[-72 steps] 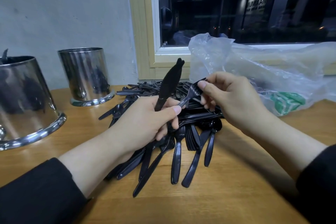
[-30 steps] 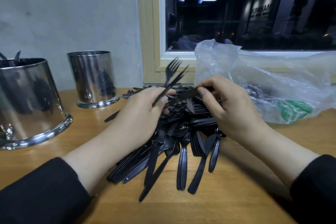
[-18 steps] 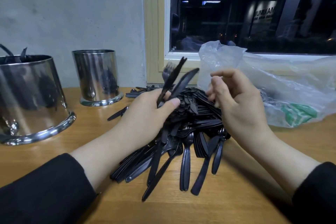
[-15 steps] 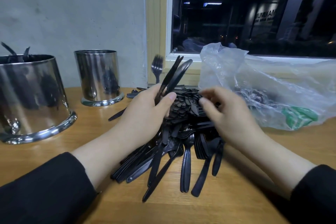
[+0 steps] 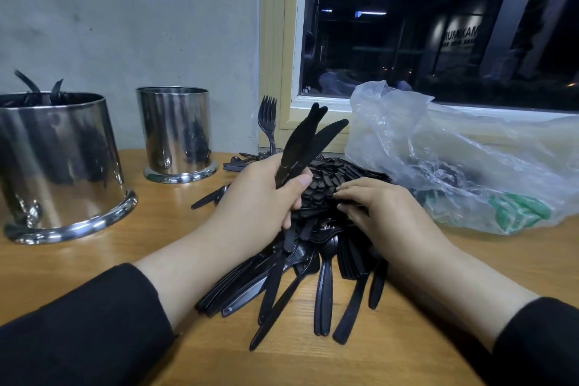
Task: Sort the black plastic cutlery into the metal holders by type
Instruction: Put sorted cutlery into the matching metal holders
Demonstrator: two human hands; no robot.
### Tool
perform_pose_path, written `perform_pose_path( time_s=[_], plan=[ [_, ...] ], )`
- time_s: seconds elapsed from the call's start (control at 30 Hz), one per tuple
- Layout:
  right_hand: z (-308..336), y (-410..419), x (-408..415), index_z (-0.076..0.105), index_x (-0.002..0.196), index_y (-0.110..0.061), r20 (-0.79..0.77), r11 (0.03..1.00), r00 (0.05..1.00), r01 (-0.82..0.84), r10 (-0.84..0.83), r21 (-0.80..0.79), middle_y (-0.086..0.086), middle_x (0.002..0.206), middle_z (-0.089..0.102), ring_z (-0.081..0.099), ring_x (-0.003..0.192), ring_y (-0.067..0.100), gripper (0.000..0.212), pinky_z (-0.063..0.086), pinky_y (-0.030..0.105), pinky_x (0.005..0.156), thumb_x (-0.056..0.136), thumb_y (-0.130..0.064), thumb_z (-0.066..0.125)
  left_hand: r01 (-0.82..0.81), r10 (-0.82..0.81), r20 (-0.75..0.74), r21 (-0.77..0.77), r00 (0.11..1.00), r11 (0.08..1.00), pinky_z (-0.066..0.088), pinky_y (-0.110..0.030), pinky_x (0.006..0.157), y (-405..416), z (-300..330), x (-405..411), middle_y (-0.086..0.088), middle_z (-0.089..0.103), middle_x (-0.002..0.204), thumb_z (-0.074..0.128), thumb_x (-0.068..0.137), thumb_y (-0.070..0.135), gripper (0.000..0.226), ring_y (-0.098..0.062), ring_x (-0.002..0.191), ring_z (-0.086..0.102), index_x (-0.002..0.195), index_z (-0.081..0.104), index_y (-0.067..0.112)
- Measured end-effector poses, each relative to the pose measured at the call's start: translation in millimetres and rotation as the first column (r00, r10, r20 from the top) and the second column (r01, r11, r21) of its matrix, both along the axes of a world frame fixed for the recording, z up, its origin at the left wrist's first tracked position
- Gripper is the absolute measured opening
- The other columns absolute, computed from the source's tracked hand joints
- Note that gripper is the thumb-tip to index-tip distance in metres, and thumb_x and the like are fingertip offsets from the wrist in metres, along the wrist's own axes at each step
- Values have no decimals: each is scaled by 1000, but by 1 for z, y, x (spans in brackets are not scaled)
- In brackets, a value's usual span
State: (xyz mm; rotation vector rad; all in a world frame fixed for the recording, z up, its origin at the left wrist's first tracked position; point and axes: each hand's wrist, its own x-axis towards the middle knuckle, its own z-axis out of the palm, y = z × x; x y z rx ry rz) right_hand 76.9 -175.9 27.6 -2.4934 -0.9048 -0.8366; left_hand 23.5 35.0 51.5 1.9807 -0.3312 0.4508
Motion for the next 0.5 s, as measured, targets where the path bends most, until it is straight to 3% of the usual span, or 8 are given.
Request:
perform_pose_path(
  time_s=[0.13,0.23,0.27,0.33,0.4,0.5],
  plan=[
    [6,-3,-5,79,104,-10,78,997,997,-26,20,73,-1,102,77,70,98,13,17,52,21,91,87,-10,78,-33,32,10,13,999,999,51,-39,60,3,-2,5,12,57,60,57,102,30,15,-10,52,52,91,66,33],
    [10,-7,-6,77,99,-8,54,995,998,-46,41,92,1,95,77,65,97,13,10,50,28,85,90,-9,74,-48,48,15,-12,999,999,46,-40,61,5,-4,7,13,51,55,58,101,36,16,-13,54,47,88,66,34],
    [10,-8,-7,77,100,-9,28,994,999,-27,24,110,1,96,77,66,95,12,11,50,27,86,91,-11,72,-54,54,8,-22,999,998,45,-40,62,5,-4,7,14,50,54,58,101,36,16,-13,54,46,88,67,34],
    [11,-10,-7,77,108,-12,13,986,999,28,-31,162,-1,103,77,68,98,11,17,45,11,90,92,-13,71,-61,61,-2,-45,998,997,44,-39,62,5,-4,7,16,49,54,59,101,36,16,-11,53,46,88,67,32],
    [15,-11,-7,77,110,-13,38,965,996,68,-80,255,-4,102,77,68,96,9,19,37,-1,86,93,-12,70,-64,64,-7,-77,998,995,41,-40,61,5,-4,7,12,47,56,61,101,38,21,-14,53,43,87,65,23],
    [24,-12,-14,76,111,-18,50,866,995,51,-87,498,-12,97,73,68,90,5,18,47,9,85,96,-18,65,-83,82,-17,-133,996,988,40,-38,54,5,-2,7,2,46,57,62,101,35,34,-17,48,41,88,56,4]
  ],
)
